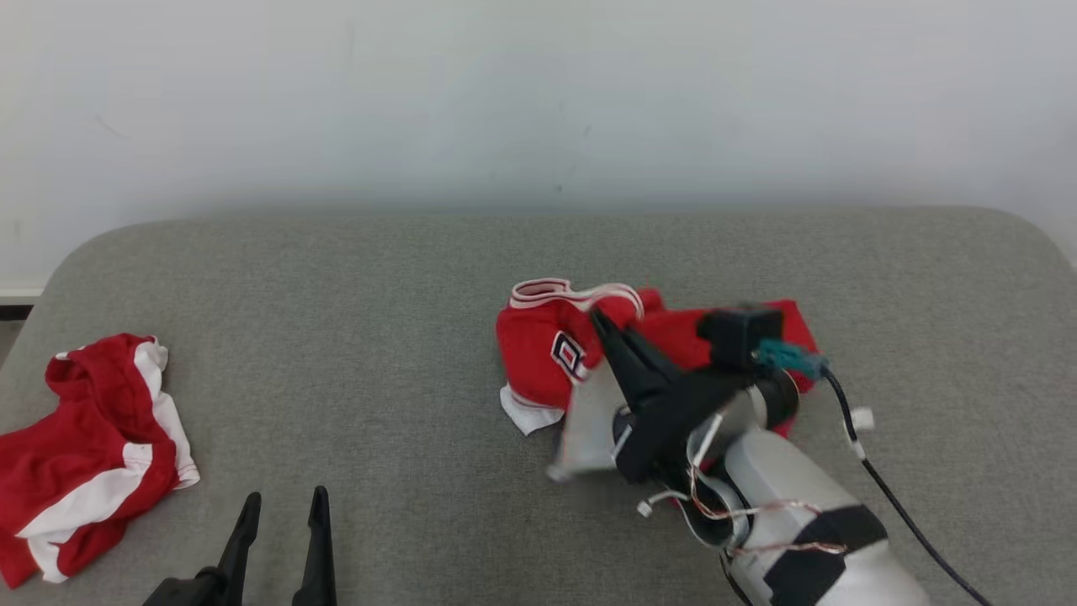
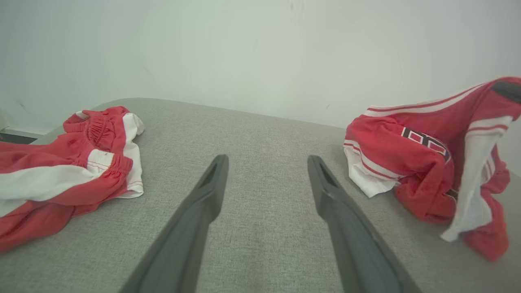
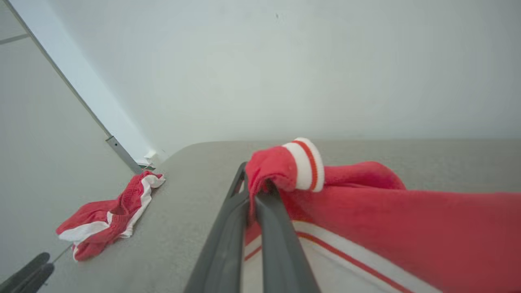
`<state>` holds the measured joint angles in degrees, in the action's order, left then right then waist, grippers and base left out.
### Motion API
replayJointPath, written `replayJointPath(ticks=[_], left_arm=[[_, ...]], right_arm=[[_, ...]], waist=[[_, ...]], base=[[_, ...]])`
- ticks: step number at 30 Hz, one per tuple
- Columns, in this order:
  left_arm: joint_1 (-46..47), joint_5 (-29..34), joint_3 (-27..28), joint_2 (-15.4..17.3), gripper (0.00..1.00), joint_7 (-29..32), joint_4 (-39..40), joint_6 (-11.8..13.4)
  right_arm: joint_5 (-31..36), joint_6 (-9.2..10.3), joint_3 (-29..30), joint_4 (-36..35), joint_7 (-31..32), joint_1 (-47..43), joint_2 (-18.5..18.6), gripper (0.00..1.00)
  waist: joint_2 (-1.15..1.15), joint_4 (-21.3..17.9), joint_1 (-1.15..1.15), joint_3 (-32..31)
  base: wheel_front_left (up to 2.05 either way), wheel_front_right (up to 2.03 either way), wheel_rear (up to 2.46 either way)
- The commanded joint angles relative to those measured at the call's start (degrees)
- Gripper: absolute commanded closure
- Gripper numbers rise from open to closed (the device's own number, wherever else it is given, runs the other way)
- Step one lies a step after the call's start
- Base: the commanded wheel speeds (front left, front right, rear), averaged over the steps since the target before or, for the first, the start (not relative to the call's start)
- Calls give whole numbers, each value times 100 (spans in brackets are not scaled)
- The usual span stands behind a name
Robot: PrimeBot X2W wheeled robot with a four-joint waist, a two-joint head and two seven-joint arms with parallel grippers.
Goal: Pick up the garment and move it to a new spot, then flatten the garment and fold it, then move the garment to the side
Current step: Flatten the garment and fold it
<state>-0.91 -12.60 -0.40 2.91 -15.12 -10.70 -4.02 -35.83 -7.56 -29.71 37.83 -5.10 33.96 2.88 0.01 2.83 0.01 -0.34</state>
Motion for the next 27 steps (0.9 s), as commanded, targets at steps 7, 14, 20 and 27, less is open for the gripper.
replayJointPath(ticks=[7, 14, 20, 27], left_arm=[[44, 14, 66, -1, 0, -5, 55, 47], [-7, -53, -49, -1, 0, -5, 54, 81], [-33, -67, -76, -2, 0, -5, 59, 100], [-10, -83, -73, -3, 0, -5, 104, 102]], right_arm=[[-1352, 13, -848, -674, -78, 1203, 1, 100], [-3075, 13, -1666, -767, -684, 2828, 1, 100], [-3873, 14, -1604, -659, -1009, 3812, 5, 100], [-3150, 14, -1356, 496, -1002, 3329, 3, 100]], waist=[[-1, -163, -1, 35], [-1, -139, -1, 33], [-1, -161, -1, 45], [-1, -317, -1, 134]], base=[[0, 0, 0], [0, 0, 0], [0, 0, 0], [0, 0, 0]])
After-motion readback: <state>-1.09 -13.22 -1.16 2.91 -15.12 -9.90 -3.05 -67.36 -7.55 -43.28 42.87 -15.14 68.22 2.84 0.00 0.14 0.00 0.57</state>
